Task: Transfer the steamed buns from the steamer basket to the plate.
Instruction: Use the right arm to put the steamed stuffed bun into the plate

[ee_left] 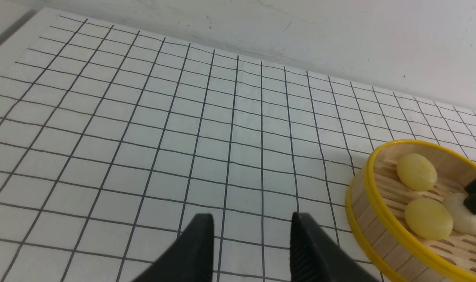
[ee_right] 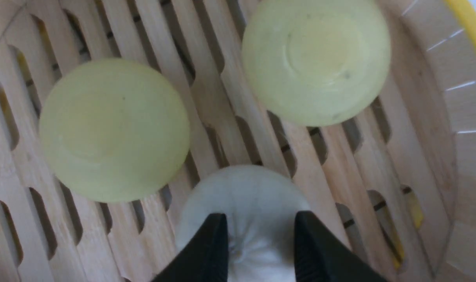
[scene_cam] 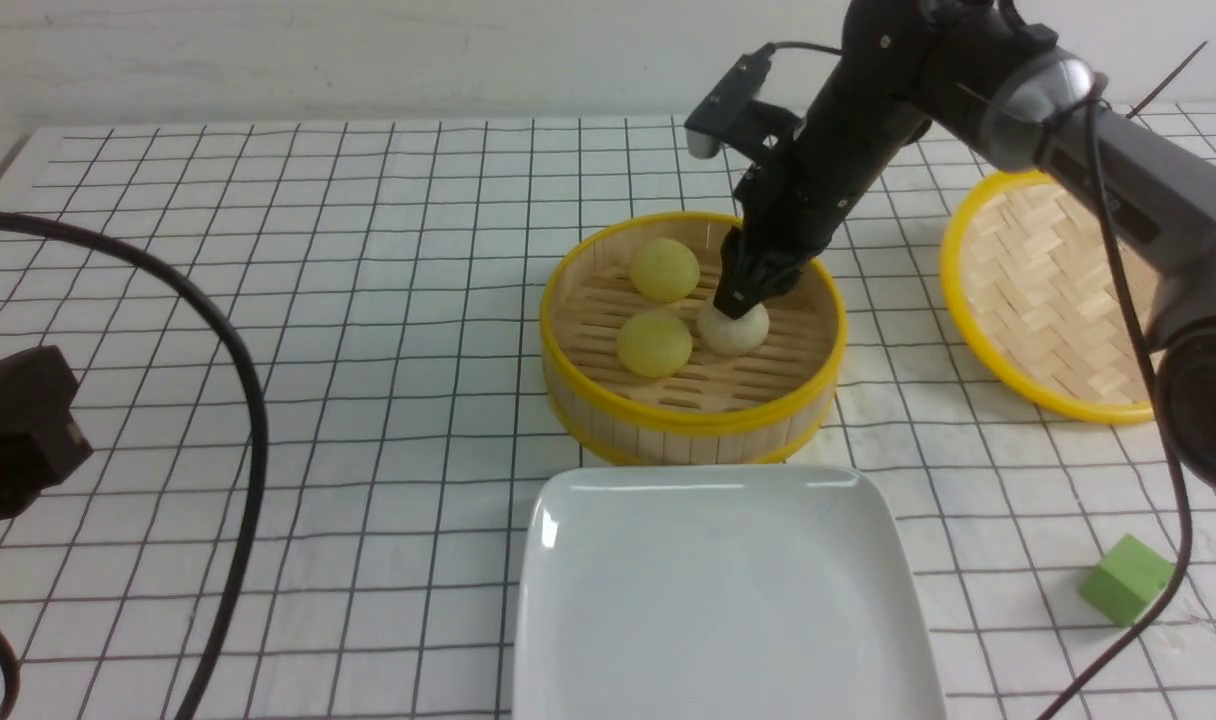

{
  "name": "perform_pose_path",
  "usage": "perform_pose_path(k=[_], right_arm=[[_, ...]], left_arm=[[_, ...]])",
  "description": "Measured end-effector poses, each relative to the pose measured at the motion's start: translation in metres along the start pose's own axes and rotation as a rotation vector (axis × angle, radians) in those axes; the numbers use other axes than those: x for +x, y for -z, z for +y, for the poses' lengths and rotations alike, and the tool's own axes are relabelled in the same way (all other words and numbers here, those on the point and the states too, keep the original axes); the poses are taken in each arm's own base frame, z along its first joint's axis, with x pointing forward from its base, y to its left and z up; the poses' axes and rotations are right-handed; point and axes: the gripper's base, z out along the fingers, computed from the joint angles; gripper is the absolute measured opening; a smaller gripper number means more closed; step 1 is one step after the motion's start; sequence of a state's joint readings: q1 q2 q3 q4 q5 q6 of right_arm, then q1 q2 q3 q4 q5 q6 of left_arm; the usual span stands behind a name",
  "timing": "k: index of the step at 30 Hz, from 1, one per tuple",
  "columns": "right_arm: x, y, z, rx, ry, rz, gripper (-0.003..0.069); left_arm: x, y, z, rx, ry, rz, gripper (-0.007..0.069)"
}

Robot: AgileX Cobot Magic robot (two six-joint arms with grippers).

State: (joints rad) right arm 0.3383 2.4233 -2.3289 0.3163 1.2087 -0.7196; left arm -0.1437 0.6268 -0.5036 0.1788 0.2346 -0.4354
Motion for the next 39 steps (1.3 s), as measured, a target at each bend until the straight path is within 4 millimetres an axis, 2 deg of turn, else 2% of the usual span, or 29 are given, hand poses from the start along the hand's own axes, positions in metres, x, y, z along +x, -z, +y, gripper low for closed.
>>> perform_pose_path(k=[4, 7, 11, 14, 17, 23, 26, 27, 29, 33, 34, 39], right_arm=[[0.002, -0.004, 0.000, -0.016, -0.005, 0.011, 0.0261], [0.002, -0.004, 0.000, -0.017, -0.004, 0.011, 0.0227], [0.001, -0.001, 0.001, -0.017, -0.003, 0.010, 0.0027], [0.000, 0.004, 0.002, -0.010, 0.002, 0.007, 0.0014], [-0.004, 0.022, 0.004, 0.017, 0.017, -0.003, 0.0015], [-0.023, 0.101, 0.017, 0.123, 0.029, -0.122, 0.0016], [-0.029, 0.150, 0.032, 0.160, -0.027, -0.205, 0.0016], [-0.029, 0.153, 0.032, 0.162, -0.030, -0.209, 0.0016], [-0.032, 0.178, 0.045, 0.142, -0.069, -0.269, 0.0016], [-0.033, 0.194, 0.064, 0.089, -0.118, -0.308, 0.0016], [-0.031, 0.200, 0.078, 0.059, -0.167, -0.306, 0.0016], [-0.017, 0.205, 0.100, 0.029, -0.221, -0.253, 0.0016]], left_arm=[[0.000, 0.000, 0.000, 0.000, -0.002, 0.000, 0.0301], [0.000, 0.000, 0.000, 0.000, -0.002, 0.000, 0.0301], [0.000, 0.000, 0.000, -0.004, -0.018, -0.002, 0.0301], [0.000, 0.000, 0.000, -0.004, -0.021, -0.002, 0.0301], [0.000, 0.000, 0.000, -0.005, -0.021, -0.002, 0.0301], [0.000, 0.000, 0.000, -0.005, -0.025, -0.004, 0.0301], [-0.001, 0.000, 0.000, -0.004, -0.029, -0.008, 0.0301], [-0.001, 0.000, 0.000, -0.004, -0.029, -0.007, 0.0301], [-0.002, 0.000, 0.000, 0.000, -0.035, -0.019, 0.0301], [-0.004, 0.000, -0.001, 0.010, -0.038, -0.041, 0.0301], [-0.005, 0.000, -0.001, 0.014, -0.039, -0.050, 0.0301], [-0.005, 0.000, -0.002, 0.018, -0.038, -0.057, 0.0300]])
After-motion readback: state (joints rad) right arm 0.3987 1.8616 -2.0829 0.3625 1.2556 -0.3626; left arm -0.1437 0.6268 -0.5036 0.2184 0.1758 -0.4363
